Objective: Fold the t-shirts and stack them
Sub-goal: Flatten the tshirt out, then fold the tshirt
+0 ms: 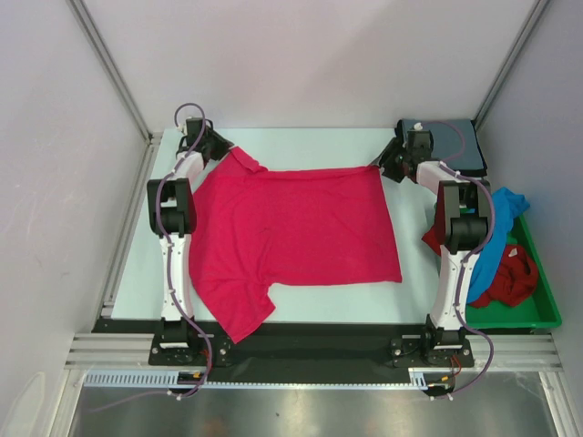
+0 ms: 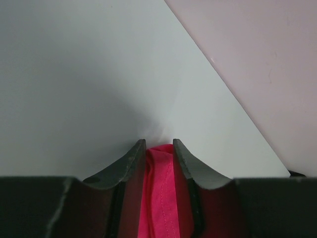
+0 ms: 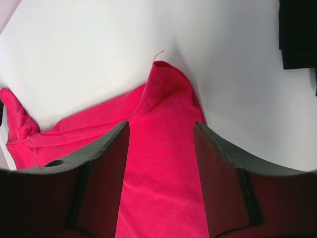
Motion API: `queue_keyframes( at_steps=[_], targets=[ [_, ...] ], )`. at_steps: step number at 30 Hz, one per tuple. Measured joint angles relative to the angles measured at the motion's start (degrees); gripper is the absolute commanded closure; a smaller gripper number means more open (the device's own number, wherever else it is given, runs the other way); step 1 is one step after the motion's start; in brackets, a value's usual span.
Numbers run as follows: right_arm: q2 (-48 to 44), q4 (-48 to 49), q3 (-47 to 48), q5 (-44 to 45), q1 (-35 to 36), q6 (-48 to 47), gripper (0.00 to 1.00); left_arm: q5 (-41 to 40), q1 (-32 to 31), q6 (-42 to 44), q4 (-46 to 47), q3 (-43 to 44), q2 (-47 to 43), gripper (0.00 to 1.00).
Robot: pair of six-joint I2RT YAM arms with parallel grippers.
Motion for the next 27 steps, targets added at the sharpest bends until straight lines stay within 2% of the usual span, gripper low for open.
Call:
queue_keyframes(
  at_steps=[8, 11, 12, 14, 20, 27],
  targets=[
    [0.02, -0.44, 0.02, 1.29, 0.0, 2.23, 0.38, -0.46, -0.04, 1.42, -0.63, 0.0, 0.0, 0.77],
    [0.52, -0.79, 0.9, 1.86, -0.04, 4.22, 0.38, -0.87, -0.09, 2.23, -0.9, 0.0, 0.0, 0.88],
    [0.85, -0.79, 1.33, 2.01, -0.04, 4.92, 0.38, -0.94, -0.09, 2.6, -1.03, 0.0, 0.0, 0.95],
    [1.7, -0.81, 2.36, 2.4, -0.04, 6.34, 0.37, -1.11, -0.09, 3.19, -1.33, 0.02, 0.0, 1.0],
    [3.32, -1.11, 4.07, 2.93, -0.13, 8.59, 0.32, -1.11, -0.11, 4.22, -1.33, 0.04, -0.04, 1.0],
    [4.74, -1.16, 5.92, 2.67, -0.22, 8.81, 0.31, -1.29, -0.15, 5.27, -2.25, -1.68, -3.19, 1.0]
  ],
)
